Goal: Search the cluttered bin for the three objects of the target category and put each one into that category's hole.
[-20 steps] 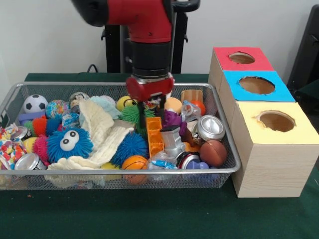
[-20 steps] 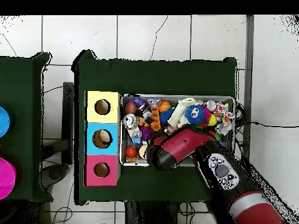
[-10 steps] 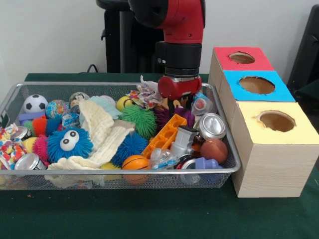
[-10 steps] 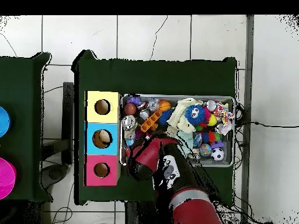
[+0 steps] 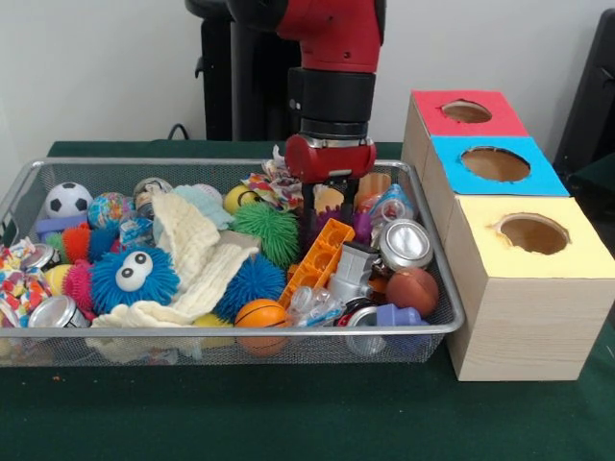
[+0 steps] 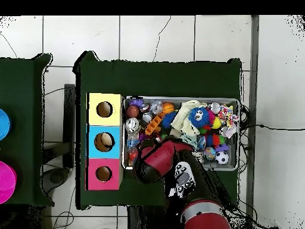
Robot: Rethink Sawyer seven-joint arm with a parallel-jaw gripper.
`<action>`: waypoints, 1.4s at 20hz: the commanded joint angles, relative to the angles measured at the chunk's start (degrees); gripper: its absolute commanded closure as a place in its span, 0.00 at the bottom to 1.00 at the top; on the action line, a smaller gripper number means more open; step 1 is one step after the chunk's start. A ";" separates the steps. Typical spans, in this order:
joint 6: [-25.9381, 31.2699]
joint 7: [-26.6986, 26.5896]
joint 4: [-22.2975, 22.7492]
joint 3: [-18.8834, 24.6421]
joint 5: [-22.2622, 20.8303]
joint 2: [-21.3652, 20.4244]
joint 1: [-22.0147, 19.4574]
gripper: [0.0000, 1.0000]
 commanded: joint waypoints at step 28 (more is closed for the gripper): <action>11.36 -23.52 2.32 24.99 -7.75 6.79 -33.03 0.00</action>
